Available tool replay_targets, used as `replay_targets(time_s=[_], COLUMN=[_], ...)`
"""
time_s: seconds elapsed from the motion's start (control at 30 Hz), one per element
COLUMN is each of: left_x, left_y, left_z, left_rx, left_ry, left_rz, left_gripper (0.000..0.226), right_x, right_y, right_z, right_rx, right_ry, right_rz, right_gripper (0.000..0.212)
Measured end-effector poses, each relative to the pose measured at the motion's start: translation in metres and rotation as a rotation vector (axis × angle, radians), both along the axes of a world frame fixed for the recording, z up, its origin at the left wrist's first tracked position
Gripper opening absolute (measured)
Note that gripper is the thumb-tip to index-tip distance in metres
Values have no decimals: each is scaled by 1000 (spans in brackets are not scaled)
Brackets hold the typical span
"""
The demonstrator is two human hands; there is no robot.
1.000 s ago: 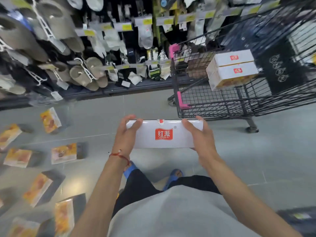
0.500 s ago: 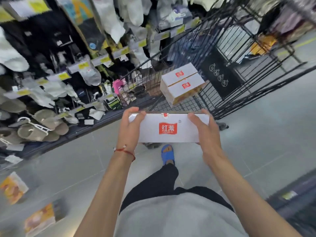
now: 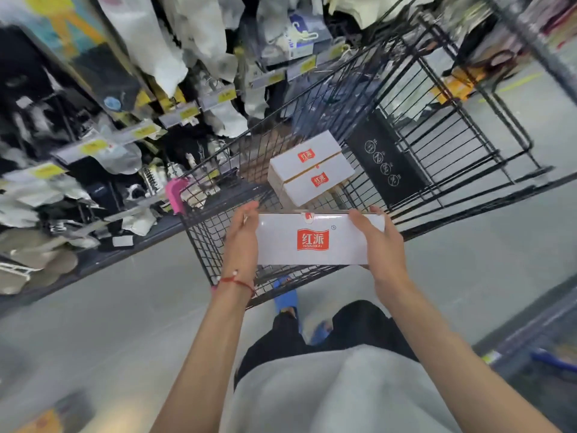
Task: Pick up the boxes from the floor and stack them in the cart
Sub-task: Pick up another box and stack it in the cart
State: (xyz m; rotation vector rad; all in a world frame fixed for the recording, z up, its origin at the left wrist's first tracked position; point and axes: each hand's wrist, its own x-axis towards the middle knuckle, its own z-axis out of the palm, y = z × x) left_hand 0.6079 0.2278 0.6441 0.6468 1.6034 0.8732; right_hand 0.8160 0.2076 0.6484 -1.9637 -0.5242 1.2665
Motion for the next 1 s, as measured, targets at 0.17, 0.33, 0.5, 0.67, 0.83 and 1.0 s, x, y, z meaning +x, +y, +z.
replay_targets(time_s=[0.17,0.33,0.5,0.67,0.83,1.0], left_x=[24,61,105,148,171,170], left_y=[16,37,66,89,98,109], left_z=[-17,-28,-34,-53,-92,-136], left_rx=[-63,-96,-178,-250,-432,-530], left_ry=[-27,7,65,90,66,98], left_rz=[48,111,195,339,434,419], left_gripper=[31,31,29,31,75,66], right_x=[24,60,101,139,163,163], right_y=[23,53,95,137,171,194], right_z=[-9,-26,-39,-64,-94,-134], right_rx=[-45,-92,-114,-145,-238,-304], right_ry=[44,53,64,40,77,133], right_rz=[13,62,154,301,436,564], right_gripper=[57,45,57,67,72,76])
